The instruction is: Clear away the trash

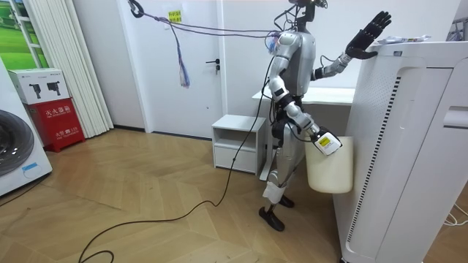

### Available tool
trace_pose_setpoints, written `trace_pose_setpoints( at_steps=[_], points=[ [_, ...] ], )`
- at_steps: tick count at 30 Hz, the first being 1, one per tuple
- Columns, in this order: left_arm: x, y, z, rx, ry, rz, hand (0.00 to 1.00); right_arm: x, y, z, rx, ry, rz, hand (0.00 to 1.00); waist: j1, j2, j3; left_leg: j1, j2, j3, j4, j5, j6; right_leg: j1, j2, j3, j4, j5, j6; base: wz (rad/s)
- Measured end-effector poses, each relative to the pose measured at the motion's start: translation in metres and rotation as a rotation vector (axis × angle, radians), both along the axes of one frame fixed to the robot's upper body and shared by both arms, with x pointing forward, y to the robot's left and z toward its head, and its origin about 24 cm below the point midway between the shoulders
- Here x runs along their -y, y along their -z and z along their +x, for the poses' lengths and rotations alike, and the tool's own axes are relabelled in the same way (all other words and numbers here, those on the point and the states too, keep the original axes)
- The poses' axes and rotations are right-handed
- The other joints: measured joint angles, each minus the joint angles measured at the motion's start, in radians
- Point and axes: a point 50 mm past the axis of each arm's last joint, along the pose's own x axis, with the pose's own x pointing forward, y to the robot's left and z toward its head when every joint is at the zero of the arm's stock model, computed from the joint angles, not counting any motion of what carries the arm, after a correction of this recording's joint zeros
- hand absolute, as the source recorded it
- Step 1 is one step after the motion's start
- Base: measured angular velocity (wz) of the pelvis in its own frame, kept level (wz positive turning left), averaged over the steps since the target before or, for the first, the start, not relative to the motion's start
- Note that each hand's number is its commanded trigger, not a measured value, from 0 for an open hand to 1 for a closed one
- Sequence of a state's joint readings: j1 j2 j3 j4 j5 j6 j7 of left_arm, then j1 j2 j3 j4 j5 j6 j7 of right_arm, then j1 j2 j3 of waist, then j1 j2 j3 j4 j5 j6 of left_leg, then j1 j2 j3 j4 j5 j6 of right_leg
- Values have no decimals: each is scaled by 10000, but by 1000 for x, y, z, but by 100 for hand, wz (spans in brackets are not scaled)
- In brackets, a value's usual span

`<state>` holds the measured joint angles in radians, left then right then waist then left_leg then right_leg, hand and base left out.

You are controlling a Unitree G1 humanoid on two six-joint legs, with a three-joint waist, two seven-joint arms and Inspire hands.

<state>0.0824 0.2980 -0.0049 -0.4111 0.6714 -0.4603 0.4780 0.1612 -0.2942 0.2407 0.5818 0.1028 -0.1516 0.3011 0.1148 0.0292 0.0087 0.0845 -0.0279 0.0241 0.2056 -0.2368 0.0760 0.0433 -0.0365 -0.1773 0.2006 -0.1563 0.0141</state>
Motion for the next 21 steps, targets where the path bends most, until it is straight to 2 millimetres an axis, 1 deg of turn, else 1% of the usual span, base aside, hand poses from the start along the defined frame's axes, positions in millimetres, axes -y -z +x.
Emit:
trace_pose_setpoints(
  at_steps=[1, 3, 4, 5, 6, 9, 13, 18, 21],
  points=[
    [0, 0, 0, -37, -13, 51, 0, 1, 0, 0, -1, -5, -18, 100, -2, 31, -15, 1, 0, 1, -1, 0, 0, 4, 0, 1, -4, 0, 0, 0],
    [-2, 2, 1, -194, -158, 497, 0, 4, -1, 0, 8, -61, -154, 100, -37, 189, -69, 21, -2, 2, -8, 1, 1, 30, -3, 3, -10, 1, -1, 0],
    [-3, 2, 1, -243, -182, 606, 0, 5, -2, 1, 31, -120, -226, 100, -42, 230, -71, 31, -2, 2, -10, 2, -1, 37, -3, 3, -7, 1, -1, 0],
    [-4, 4, 0, -345, -252, 827, 0, 6, -3, 1, 88, -268, -377, 100, -53, 302, -50, 72, 0, 2, -22, 9, -10, 65, -3, 3, 4, 0, -1, 0],
    [-4, 6, 0, -445, -355, 1037, 0, 7, -4, 2, 104, -345, -478, 100, -100, 352, -50, 81, 6, 1, -36, 19, -18, 63, -1, -2, 19, 1, -1, 0],
    [-4, 8, 1, -486, -549, 1587, 0, 9, -4, 2, 124, -466, -697, 100, -168, 389, -43, 136, 15, 1, -163, 82, -49, 61, 14, 5, 38, 8, -14, 0],
    [-5, 8, 1, -489, -661, 1907, 0, 12, -6, 4, 218, -321, -767, 100, -309, 405, -32, 125, 19, 16, -252, 106, -55, 62, 30, 26, 44, 18, -29, -1],
    [-8, 8, 2, -495, -654, 2310, 0, 13, -6, 4, 244, -252, -766, 100, -484, 511, 37, 137, 8, 43, -172, 106, -54, 64, 31, 89, 44, 23, -37, -1],
    [-9, 7, 2, -495, -713, 2576, 0, 11, -6, 4, 199, -364, -652, 100, -577, 569, 48, 139, 9, 43, -179, 106, -54, 61, 32, 89, 42, 23, -37, 0]
  ],
)
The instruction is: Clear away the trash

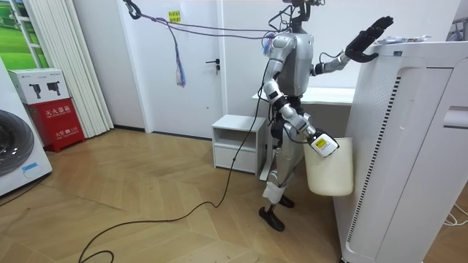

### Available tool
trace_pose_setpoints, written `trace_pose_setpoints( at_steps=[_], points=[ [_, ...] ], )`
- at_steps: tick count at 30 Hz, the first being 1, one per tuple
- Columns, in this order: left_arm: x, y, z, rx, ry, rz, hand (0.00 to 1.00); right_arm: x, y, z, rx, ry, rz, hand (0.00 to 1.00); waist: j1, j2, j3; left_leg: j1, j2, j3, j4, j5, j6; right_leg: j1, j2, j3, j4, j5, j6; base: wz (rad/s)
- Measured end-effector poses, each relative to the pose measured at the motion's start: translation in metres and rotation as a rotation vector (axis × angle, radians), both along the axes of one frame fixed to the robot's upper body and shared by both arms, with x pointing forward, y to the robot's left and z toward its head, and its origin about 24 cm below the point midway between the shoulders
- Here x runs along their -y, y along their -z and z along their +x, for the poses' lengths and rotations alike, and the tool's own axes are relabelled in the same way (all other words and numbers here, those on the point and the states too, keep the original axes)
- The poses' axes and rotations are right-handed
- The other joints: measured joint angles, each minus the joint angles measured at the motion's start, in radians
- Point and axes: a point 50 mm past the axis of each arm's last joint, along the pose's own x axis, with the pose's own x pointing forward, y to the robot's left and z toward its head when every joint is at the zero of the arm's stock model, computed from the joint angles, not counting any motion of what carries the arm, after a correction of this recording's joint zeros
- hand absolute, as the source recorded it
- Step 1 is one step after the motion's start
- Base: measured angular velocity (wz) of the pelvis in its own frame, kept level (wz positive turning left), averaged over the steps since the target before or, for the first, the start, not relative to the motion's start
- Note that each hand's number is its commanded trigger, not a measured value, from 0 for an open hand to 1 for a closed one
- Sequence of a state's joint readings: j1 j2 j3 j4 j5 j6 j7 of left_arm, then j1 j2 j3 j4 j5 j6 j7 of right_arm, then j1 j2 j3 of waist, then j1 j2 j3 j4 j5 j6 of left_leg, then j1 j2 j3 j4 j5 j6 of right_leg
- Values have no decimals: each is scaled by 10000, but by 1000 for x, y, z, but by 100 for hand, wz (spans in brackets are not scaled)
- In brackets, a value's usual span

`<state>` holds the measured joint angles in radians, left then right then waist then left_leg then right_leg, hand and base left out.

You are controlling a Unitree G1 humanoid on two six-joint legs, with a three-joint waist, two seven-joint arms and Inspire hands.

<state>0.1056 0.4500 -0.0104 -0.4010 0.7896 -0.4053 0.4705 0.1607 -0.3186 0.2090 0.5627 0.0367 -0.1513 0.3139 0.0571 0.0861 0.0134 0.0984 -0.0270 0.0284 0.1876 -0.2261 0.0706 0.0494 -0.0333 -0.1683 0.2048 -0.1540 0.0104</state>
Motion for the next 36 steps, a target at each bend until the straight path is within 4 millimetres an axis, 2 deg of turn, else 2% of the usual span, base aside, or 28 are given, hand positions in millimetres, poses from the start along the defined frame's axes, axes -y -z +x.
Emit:
trace_pose_setpoints(
  at_steps=[2, 6, 15, 18, 24, 34, 35, 36],
  points=[
    [1, 0, 1, 55, -70, 383, 0, -1, 0, 0, -67, -139, 89, 100, -14, 76, 17, 2, 2, 5, -6, 0, 0, -3, 0, -5, 0, 0, 0, 0],
    [4, -2, 4, -143, 12, 996, 0, 0, 0, -1, -160, -317, 159, 100, 0, 190, -7, -5, 7, 41, 0, 2, -1, -99, -3, -21, 29, 1, -2, -1],
    [3, -4, 11, -1057, 65, 2294, 0, 3, -2, 1, -287, -426, 122, 100, -55, 266, -7, -165, 12, 179, 12, 4, 2, -311, 1, 165, 181, 2, -3, -5],
    [3, -5, 13, -1400, 135, 2413, 0, 7, -5, 2, -304, -521, -6, 100, -10, 303, -31, -133, 9, 226, 0, 5, 5, -303, 1, 205, 185, 4, -6, -4],
    [1, -3, 16, -1839, -58, 2624, 0, 8, -5, 3, -317, -490, -47, 100, 7, 371, -21, -110, 4, 240, -61, 26, 6, -318, 1, 254, 246, 6, -9, 0],
    [-2, -5, 17, -2295, 148, 2237, 0, 10, -5, 3, -231, -251, -256, 100, 69, 361, -23, -5, -14, 265, -148, 128, -13, -347, 8, 312, 259, 11, -20, -2],
    [-2, -6, 18, -2391, 220, 2177, 3, 11, -6, 3, -211, -227, -290, 100, 73, 352, -25, 0, -14, 267, -140, 139, -17, -358, 5, 317, 283, 9, -22, 0],
    [-2, -7, 19, -2495, 312, 2097, 23, 12, -6, 3, -172, -169, -328, 100, 101, 346, -24, -18, -16, 271, -120, 142, -21, -397, -1, 330, 331, 1, -34, 0]
  ],
)
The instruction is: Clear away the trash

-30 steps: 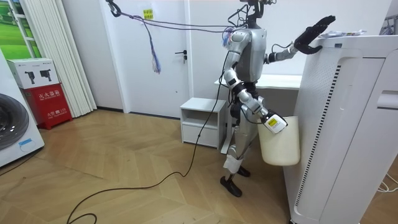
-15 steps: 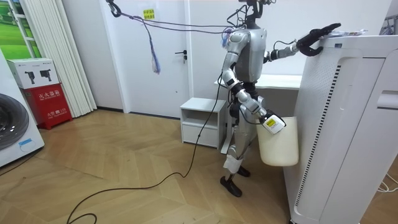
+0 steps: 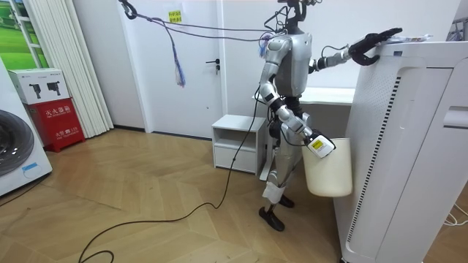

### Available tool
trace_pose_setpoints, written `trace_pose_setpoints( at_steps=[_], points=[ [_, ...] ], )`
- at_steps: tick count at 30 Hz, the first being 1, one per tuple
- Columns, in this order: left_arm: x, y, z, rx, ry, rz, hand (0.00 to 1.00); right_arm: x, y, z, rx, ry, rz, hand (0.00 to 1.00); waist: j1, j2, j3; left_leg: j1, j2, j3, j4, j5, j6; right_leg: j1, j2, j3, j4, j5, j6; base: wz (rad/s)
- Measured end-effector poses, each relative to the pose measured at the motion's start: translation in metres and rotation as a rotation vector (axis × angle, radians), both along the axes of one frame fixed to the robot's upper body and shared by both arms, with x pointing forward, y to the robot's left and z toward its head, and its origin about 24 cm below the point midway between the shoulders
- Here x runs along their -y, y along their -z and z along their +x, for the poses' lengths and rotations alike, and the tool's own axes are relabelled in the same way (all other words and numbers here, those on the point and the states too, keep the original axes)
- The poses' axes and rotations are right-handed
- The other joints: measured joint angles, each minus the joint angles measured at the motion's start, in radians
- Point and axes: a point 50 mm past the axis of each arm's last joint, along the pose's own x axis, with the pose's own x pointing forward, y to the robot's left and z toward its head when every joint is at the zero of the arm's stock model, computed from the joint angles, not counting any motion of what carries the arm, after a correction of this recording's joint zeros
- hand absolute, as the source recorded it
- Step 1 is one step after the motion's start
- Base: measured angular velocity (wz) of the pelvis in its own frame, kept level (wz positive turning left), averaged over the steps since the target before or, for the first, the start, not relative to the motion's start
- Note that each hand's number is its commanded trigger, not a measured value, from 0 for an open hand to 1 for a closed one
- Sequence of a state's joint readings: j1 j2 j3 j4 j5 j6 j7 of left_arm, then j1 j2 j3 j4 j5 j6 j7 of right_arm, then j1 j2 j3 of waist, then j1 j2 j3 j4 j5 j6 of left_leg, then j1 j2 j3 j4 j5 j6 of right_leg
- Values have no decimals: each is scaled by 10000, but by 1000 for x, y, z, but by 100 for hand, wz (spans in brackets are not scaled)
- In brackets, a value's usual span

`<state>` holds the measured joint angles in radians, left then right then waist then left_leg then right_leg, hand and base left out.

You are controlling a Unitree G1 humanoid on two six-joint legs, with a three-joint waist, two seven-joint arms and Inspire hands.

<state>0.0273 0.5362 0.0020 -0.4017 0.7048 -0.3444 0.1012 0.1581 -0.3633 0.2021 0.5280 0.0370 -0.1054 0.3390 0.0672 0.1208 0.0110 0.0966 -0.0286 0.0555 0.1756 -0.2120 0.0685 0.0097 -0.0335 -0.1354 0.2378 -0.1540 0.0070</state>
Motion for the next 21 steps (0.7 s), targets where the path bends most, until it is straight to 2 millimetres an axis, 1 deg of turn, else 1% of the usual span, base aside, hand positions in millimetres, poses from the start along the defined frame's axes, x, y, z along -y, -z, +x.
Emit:
trace_pose_setpoints(
  at_steps=[1, 2, 8, 10, 14, 17, 21],
  points=[
    [-1, -1, 0, -39, 8, -26, 60, 0, 0, 0, 15, 21, -10, 100, 18, -1, -1, -6, -1, 2, 2, 6, -6, -9, -1, 3, 2, 0, -2, 0],
    [-2, -2, 1, -147, 13, -41, 100, 1, 0, 0, 31, 54, -28, 100, 14, -1, -1, -7, 0, 4, 2, 18, -11, -25, -2, 8, 20, -4, -8, 0],
    [-7, -2, 4, -535, -158, -31, 100, 0, -2, 2, 33, 113, -50, 100, 10, 12, -12, 29, 42, 85, -1, 44, -48, -22, 13, 49, 4, 0, -62, -3],
    [-9, -6, 5, -366, -263, -353, 100, 0, -2, 2, -18, 131, -59, 100, 10, 18, -17, 29, 54, 109, -3, 47, -53, -20, 18, 65, 6, 5, -71, -4],
    [-13, -11, 6, -182, -404, -647, 100, 0, -2, 1, -87, 154, -96, 100, 14, 100, -76, 61, 67, 196, -53, 48, -56, -25, 16, 139, 20, 8, -77, -7],
    [-15, -12, 6, -63, -580, -1041, 100, 0, -2, 1, -160, 80, -23, 100, -20, 95, -78, 117, 72, 244, -91, 51, -60, -60, 16, 193, 58, -13, -99, -7],
    [-15, -17, 4, 214, -647, -967, 100, 0, -1, -1, -246, -5, 60, 100, -29, 30, -99, 149, 76, 245, -91, 56, -69, -63, 19, 196, 64, -33, -113, 0]
  ],
)
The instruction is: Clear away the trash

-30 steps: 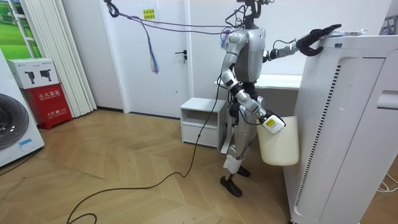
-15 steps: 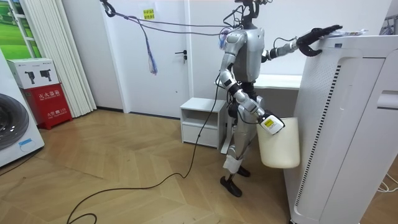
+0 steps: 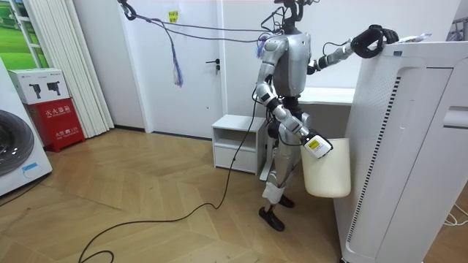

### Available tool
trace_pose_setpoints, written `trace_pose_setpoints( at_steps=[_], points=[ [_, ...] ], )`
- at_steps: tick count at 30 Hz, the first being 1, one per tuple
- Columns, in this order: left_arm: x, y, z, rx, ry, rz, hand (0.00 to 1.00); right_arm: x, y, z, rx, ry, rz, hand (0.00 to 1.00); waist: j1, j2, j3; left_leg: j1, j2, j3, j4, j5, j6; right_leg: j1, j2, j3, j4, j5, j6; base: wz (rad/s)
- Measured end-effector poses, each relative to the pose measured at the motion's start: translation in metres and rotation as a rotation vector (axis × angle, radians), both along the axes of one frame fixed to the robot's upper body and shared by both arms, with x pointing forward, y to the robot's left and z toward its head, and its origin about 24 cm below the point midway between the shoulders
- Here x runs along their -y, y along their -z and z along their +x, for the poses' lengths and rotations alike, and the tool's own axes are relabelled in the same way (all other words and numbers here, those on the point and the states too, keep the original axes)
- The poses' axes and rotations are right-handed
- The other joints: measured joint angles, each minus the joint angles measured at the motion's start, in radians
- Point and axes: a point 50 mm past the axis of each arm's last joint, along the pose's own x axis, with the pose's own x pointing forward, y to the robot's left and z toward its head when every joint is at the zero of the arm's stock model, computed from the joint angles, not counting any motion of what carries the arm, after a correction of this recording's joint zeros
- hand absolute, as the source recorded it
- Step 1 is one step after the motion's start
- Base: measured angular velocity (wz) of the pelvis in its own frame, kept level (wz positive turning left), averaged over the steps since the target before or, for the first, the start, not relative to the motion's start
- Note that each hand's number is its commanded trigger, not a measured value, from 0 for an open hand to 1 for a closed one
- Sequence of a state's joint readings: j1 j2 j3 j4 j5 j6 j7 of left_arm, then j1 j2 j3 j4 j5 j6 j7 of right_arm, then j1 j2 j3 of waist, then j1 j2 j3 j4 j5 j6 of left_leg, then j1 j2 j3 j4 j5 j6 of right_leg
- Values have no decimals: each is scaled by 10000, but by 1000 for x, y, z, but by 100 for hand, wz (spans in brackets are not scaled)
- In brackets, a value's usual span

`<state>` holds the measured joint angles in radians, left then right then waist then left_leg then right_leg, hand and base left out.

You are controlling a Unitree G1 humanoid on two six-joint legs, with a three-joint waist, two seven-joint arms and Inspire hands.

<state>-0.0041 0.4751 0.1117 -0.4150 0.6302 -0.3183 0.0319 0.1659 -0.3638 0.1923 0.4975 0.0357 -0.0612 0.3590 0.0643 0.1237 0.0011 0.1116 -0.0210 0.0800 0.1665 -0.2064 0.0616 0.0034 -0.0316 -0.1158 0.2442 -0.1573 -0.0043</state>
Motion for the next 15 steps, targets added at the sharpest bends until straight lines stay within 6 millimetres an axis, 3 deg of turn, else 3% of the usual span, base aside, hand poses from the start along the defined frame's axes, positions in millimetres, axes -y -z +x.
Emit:
trace_pose_setpoints(
  at_steps=[3, 15],
  points=[
    [0, -2, 0, 122, -14, -24, 100, -1, 1, -1, -50, -36, 65, 100, 3, -65, -34, 22, 2, -2, 3, 8, -12, 21, -4, -2, 12, -12, -12, 0],
    [-3, -3, 0, 415, -260, -421, 100, -1, 2, -3, -323, -132, 114, 100, -7, -94, -33, 44, 7, -5, -5, 8, -14, 43, 3, 13, 10, -20, -17, 0]
  ],
)
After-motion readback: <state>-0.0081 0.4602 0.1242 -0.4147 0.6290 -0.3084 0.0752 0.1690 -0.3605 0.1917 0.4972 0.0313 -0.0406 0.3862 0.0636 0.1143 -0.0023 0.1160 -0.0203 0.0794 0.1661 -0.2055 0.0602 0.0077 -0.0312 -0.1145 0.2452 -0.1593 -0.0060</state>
